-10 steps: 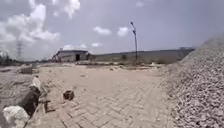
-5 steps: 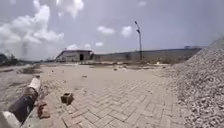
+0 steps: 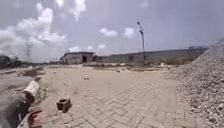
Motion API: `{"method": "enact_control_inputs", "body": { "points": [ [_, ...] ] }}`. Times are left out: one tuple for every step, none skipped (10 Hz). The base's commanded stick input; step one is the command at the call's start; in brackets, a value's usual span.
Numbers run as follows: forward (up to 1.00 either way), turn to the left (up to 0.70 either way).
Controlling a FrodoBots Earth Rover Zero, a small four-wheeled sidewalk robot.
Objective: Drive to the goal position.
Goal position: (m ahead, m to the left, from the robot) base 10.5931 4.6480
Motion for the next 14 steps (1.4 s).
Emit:
{"method": "enact_control_inputs", "body": {
  "points": [
    [0.45, 0.27],
    [0.45, 0.27],
    [0.45, 0.27],
    [0.45, 0.08],
    [0.45, 0.00],
    [0.45, 0.00],
    [0.45, 0.00],
    [0.45, 0.00],
    [0.45, 0.00],
    [0.45, 0.00],
    [0.58, 0.00],
    [0.70, 0.06],
    [0.70, 0.11],
    [0.70, 0.14]
  ]
}}
